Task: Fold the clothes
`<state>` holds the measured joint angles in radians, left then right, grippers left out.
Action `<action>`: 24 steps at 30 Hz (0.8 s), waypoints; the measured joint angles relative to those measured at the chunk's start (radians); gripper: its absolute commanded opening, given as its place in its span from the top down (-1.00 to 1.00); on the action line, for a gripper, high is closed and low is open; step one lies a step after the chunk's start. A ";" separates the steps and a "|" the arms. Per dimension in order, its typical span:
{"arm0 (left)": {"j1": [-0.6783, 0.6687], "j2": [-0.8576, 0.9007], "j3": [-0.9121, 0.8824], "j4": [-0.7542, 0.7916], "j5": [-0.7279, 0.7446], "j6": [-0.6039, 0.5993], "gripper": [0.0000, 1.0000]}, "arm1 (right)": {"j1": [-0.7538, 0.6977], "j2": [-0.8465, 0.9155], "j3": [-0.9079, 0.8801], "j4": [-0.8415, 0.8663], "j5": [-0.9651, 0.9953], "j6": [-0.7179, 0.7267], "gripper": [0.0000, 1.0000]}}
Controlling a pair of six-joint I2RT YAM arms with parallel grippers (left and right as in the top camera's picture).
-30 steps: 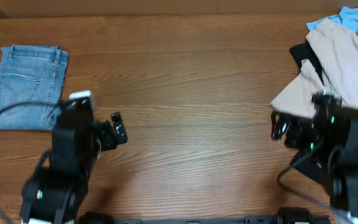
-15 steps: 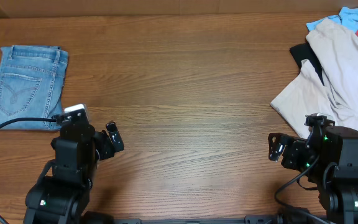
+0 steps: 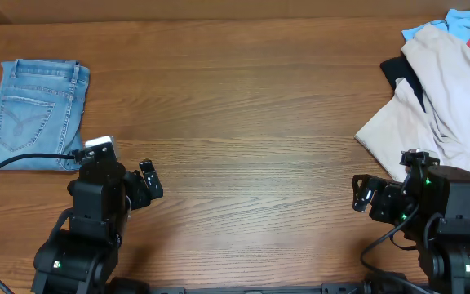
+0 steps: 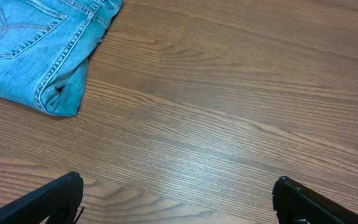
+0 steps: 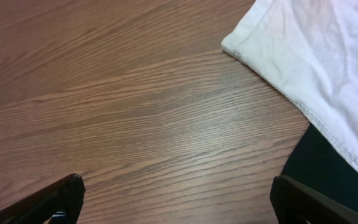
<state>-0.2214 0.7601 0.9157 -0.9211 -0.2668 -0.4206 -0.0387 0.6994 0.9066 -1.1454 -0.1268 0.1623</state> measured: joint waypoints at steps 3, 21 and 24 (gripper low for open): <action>0.000 0.002 0.000 0.000 0.000 0.000 -1.00 | 0.000 -0.037 -0.008 0.029 0.014 -0.003 -1.00; 0.000 0.006 -0.005 0.000 -0.007 0.000 -1.00 | 0.000 -0.640 -0.750 0.965 -0.051 -0.040 -1.00; 0.000 0.006 -0.005 -0.001 -0.007 0.000 -1.00 | 0.000 -0.683 -0.801 1.041 -0.056 -0.072 -1.00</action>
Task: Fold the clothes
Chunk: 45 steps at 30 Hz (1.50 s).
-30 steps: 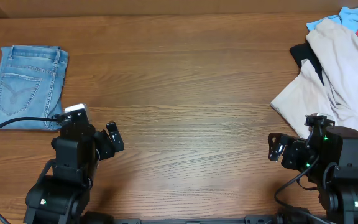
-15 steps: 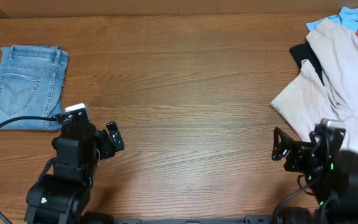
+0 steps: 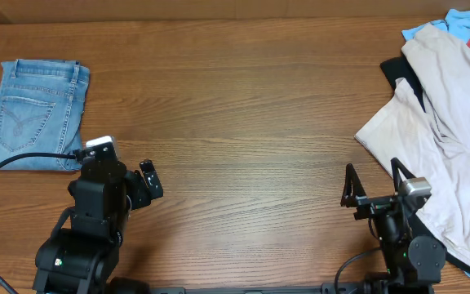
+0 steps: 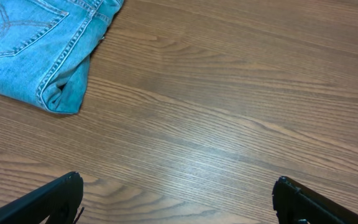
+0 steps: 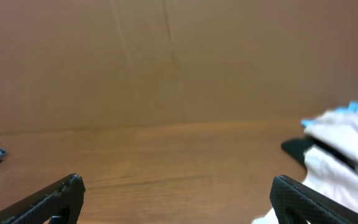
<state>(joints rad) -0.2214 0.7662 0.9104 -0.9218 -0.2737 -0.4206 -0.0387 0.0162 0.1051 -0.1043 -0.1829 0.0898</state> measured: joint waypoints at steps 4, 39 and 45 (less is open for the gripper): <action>0.000 0.000 0.000 0.000 0.000 0.000 -1.00 | 0.000 -0.003 -0.052 0.005 -0.003 -0.068 -1.00; 0.000 0.000 0.000 0.000 0.000 0.000 -1.00 | 0.000 -0.003 -0.083 0.011 -0.019 -0.109 -1.00; 0.000 -0.047 -0.001 -0.002 0.000 0.000 -1.00 | 0.000 -0.003 -0.083 0.011 -0.019 -0.109 -1.00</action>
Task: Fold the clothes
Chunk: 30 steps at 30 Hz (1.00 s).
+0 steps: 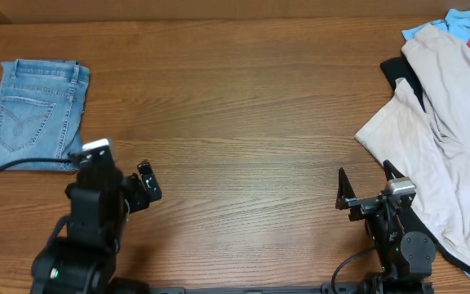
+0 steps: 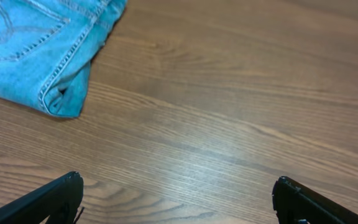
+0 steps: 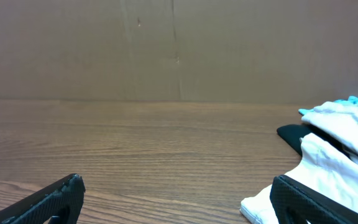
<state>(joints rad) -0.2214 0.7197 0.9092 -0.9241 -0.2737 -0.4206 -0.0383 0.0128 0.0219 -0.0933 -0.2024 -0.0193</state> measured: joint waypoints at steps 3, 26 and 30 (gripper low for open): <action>0.007 -0.060 -0.001 -0.036 -0.005 0.005 -1.00 | 0.000 0.000 0.000 0.000 0.000 0.000 -1.00; 0.192 -0.704 -0.878 0.983 0.211 0.251 -0.99 | 0.001 -0.001 -0.001 0.002 -0.001 -0.001 -1.00; 0.192 -0.705 -0.893 0.880 0.221 0.290 -1.00 | 0.001 -0.001 -0.001 0.003 0.000 -0.001 -1.00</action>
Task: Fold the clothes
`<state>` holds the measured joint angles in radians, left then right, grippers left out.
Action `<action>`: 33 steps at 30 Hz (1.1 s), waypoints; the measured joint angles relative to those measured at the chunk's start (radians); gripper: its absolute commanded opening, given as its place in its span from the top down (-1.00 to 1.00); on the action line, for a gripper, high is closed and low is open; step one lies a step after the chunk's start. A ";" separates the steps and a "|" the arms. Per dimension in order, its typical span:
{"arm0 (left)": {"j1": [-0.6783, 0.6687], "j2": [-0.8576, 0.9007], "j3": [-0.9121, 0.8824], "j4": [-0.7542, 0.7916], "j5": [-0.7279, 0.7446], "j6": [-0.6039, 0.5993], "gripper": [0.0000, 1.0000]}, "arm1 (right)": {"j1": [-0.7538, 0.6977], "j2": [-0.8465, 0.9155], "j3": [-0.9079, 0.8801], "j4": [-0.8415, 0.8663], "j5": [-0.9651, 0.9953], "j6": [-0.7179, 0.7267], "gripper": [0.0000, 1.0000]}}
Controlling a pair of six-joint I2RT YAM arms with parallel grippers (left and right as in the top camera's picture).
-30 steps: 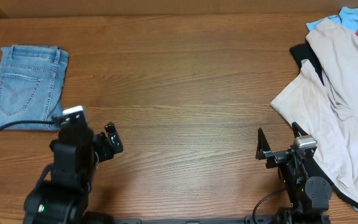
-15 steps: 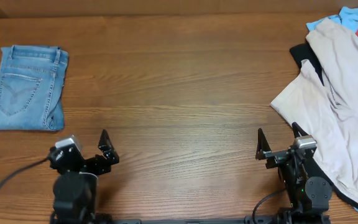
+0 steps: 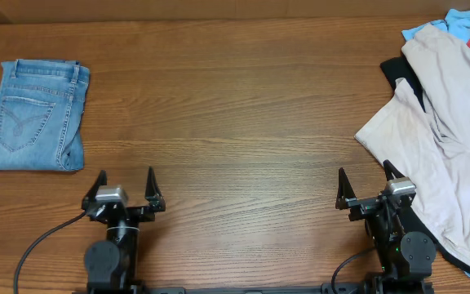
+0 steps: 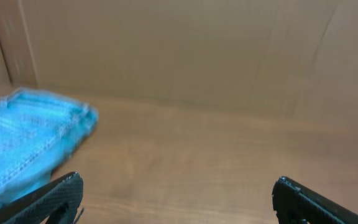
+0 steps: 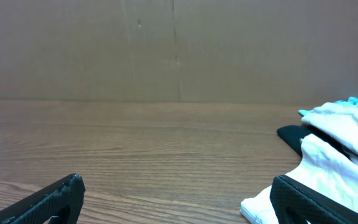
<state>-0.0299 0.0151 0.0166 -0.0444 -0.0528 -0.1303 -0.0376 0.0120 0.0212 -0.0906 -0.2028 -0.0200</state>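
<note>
Folded blue jeans lie at the table's far left, also blurred at the left in the left wrist view. A pile of unfolded clothes, with a cream garment on top, covers the right side and shows white in the right wrist view. Black, blue and red pieces peek out beneath it. My left gripper is open at the front left, level with the table. My right gripper is open at the front right, just left of the cream garment's edge. Both hold nothing.
A brown cardboard wall stands behind the wooden table. Bare wood stretches between the jeans and the pile.
The left arm has dropped low at the front edge, and its camera now looks level across the table toward the wall instead of down at the jeans. The right arm has not moved.
Both arms were raised with open grippers looking down, left by the jeans, right by the cream garment. Then the right arm was folded low, its camera level. It stayed so, and now the left arm is folded low as well. The clothes never moved.
</note>
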 measured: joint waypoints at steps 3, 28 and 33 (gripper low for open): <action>0.000 0.000 -0.008 -0.035 0.020 0.010 -0.99 | 0.000 0.000 0.000 0.000 0.000 0.000 -1.00; 0.000 0.000 -0.008 -0.034 0.042 0.026 -1.00 | 0.000 0.000 0.000 0.000 0.000 0.000 -0.99; 0.000 0.000 -0.008 -0.034 0.042 0.026 -1.00 | 0.000 0.000 0.000 0.000 0.000 0.000 -1.00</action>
<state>-0.0299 0.0151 0.0090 -0.0788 -0.0109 -0.1040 -0.0376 0.0120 0.0212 -0.0910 -0.2024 -0.0204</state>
